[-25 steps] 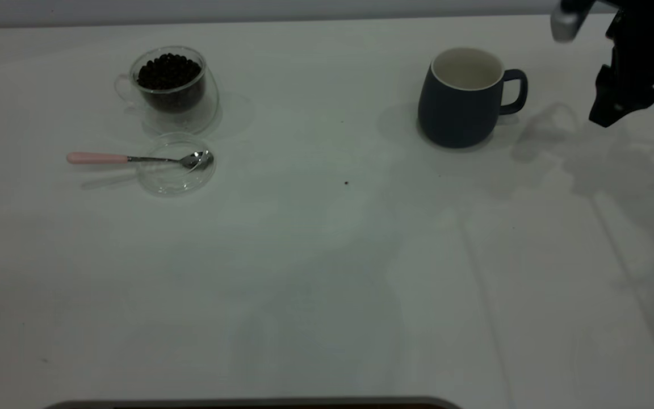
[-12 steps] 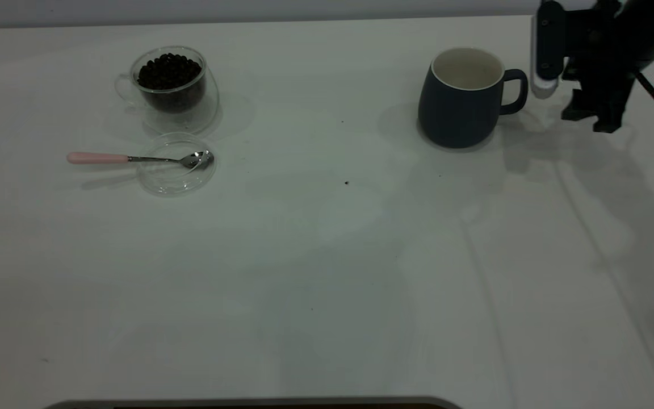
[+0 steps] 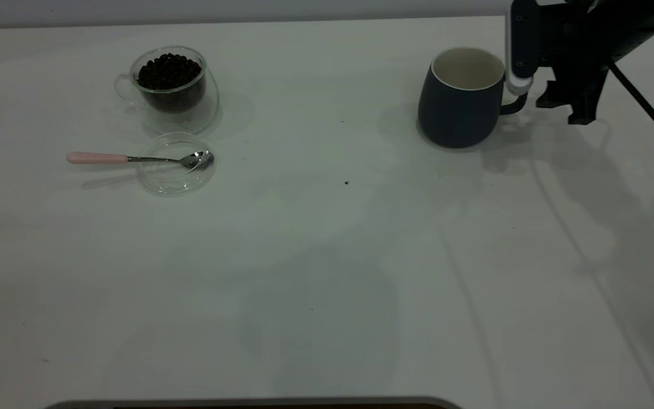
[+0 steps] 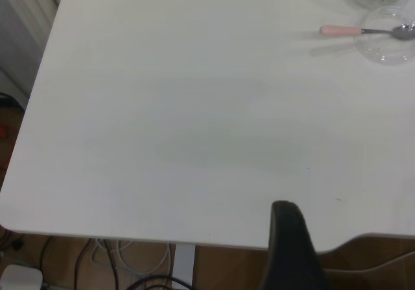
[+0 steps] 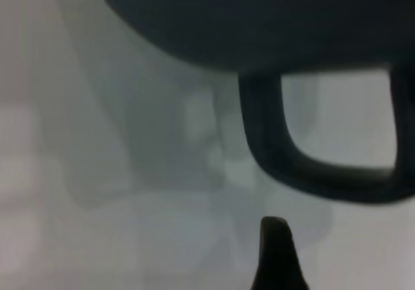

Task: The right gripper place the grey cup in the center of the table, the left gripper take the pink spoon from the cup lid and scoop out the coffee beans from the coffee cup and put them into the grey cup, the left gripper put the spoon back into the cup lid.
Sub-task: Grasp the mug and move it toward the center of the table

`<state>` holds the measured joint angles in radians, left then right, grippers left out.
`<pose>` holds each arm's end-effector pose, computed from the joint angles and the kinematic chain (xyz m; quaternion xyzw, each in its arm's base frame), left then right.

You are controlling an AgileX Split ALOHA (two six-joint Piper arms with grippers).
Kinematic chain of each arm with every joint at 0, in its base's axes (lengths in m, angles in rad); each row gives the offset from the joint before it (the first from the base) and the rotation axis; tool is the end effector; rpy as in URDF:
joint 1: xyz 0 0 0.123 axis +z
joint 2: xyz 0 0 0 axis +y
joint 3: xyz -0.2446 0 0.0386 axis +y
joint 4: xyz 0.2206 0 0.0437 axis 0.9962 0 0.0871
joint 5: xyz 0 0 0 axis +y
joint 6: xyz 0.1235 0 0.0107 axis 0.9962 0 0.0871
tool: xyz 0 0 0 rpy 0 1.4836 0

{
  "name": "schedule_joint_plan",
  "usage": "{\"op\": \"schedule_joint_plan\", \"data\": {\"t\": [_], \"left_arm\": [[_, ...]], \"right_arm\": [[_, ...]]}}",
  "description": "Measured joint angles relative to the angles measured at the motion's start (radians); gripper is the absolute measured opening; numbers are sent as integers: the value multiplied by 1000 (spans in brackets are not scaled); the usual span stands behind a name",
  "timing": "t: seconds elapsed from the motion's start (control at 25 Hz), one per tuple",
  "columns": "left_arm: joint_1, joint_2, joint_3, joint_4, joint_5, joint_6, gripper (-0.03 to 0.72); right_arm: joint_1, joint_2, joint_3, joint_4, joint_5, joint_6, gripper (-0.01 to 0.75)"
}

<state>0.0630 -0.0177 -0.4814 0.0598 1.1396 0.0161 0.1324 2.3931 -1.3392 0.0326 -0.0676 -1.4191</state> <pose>0.0323 0.0088 0.2362 -0.0228 0.8727 0.0490 0.4853 0.4258 0.0564 -0.0061 -0.6498 0.6849 -0.1942 0.2662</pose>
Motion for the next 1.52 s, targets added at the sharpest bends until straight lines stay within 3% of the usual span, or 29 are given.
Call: {"op": "schedule_joint_plan", "data": {"t": [0.92,1.52], "left_arm": [[0,0,0,0,0,0,536],[0,0,0,0,1,0,536]], "right_arm": [[194,1,0,0,-8,117,551],[339,30,-1,1,-88,123,551]]}}
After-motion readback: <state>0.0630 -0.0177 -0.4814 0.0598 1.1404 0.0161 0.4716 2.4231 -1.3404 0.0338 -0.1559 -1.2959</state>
